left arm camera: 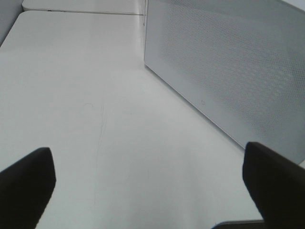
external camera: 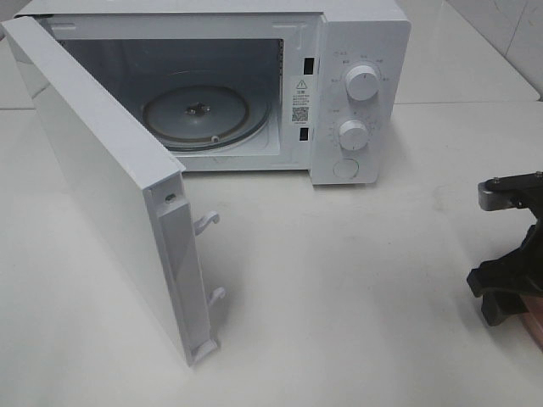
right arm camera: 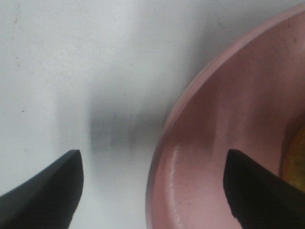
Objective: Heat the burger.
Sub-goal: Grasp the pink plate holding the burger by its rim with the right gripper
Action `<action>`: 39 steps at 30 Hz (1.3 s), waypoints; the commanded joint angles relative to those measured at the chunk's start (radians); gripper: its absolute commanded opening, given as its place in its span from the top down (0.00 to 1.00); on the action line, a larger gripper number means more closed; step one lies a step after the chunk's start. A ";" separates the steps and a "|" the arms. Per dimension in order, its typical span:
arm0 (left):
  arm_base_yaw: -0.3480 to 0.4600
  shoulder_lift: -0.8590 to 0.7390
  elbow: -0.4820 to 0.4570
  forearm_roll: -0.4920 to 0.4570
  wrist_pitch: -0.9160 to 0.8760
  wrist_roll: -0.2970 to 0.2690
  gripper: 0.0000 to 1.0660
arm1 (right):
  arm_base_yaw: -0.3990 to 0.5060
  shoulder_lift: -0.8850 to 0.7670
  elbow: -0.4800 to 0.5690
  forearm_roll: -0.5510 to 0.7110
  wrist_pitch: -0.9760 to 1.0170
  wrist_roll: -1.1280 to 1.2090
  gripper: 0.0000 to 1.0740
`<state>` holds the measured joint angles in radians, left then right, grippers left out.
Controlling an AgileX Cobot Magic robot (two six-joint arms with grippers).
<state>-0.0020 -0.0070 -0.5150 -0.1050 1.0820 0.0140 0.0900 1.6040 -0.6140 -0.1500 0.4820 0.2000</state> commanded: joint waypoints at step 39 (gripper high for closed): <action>-0.001 -0.020 0.000 -0.004 -0.012 -0.001 0.06 | -0.002 0.098 0.004 -0.074 -0.004 0.095 1.00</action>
<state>-0.0020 -0.0070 -0.5150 -0.1050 1.0820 0.0140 0.0900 1.6830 -0.6210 -0.2260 0.4670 0.2800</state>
